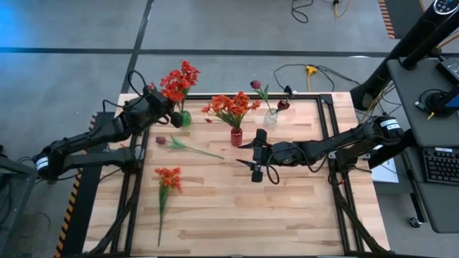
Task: Sort flowers into vase by color
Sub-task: Put the red flowers into the green vase
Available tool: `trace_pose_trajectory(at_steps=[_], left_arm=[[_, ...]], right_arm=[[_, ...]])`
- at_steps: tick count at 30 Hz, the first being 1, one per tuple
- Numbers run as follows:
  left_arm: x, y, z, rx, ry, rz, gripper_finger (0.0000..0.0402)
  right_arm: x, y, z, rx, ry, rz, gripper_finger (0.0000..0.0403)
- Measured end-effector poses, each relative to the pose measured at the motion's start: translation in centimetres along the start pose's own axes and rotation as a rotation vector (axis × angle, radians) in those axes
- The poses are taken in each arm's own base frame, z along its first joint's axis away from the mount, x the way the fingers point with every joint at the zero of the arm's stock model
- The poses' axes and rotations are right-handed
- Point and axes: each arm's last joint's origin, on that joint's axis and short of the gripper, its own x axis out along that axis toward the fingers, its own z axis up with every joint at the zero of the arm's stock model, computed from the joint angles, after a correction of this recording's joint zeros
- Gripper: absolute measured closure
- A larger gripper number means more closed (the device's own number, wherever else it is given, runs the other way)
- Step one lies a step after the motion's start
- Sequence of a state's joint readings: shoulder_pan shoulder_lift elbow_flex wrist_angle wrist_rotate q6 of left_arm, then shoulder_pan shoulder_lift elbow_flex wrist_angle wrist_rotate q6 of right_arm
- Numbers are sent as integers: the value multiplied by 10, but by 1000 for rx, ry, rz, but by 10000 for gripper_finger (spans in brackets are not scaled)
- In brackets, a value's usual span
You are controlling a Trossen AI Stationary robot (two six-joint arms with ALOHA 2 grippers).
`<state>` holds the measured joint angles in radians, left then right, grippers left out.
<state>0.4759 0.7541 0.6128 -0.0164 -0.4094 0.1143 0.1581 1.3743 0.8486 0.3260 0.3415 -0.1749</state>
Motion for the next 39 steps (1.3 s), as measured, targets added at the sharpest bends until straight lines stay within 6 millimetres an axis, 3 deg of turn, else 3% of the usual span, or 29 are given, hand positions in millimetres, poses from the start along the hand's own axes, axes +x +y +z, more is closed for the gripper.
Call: trace_pose_trajectory(at_steps=[23,39], left_arm=[[5,0,-1,-2,2,15,400],[7,0,-15,-7,-11,59,400]], right_arm=[[0,0,0,-8,0,0,197],[0,0,0,-8,0,0,197]])
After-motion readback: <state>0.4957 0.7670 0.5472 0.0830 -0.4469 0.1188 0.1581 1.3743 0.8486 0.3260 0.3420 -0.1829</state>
